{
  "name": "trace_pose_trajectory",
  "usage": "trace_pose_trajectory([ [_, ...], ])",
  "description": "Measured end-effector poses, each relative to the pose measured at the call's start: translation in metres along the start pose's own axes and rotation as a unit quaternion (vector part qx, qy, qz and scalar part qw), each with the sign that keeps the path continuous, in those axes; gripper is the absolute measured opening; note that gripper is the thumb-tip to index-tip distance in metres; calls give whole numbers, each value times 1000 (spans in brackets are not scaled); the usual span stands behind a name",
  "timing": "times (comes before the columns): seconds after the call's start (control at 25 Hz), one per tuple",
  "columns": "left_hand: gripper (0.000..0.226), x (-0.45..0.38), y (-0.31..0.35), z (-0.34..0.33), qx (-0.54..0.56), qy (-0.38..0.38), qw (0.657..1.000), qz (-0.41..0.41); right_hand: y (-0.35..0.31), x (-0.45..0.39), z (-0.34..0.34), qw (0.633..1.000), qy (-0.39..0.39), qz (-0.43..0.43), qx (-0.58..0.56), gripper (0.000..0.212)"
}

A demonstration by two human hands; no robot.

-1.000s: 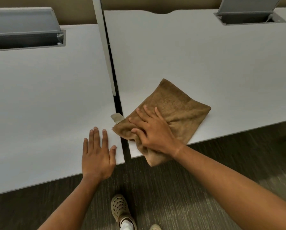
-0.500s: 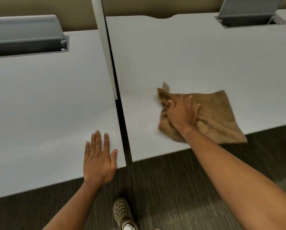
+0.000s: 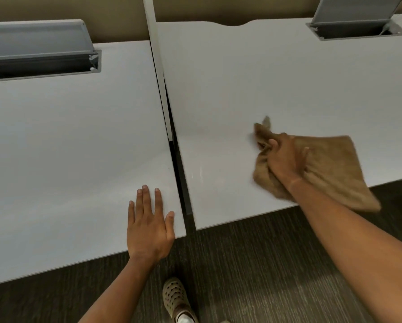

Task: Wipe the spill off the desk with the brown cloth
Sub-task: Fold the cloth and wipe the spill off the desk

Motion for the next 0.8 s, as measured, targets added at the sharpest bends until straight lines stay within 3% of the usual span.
trace_pose_trajectory([
  [0.2, 71, 1, -2, 1, 3, 1, 1000, 0, -124, 32, -60, 985, -65, 160, -24, 29],
  [0.44, 72, 1, -4, 0, -2, 6, 1000, 0, -163, 114, -67, 942, -122, 311, -44, 41],
  [0.56, 73, 2, -5, 0, 4, 9, 1000, -1, -152, 153, -60, 913, -149, 379, -43, 45],
  [0.68, 74, 1, -4, -2, 2, 6, 1000, -5, -91, 140, -35, 941, -131, 307, -53, 45],
  [0.8, 74, 1, -4, -4, 1, -1, 1000, -1, -13, 101, -2, 982, -53, 178, -44, 45],
])
Point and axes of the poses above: each hand's wrist, its own x-axis away from the middle knuckle, its own z-axis out of the back of the hand, y = z × x, the point moved 9 cm from there along -x, towards the middle knuckle, and after that the axes turned 4 degrees about z, right-handed, at the moved point
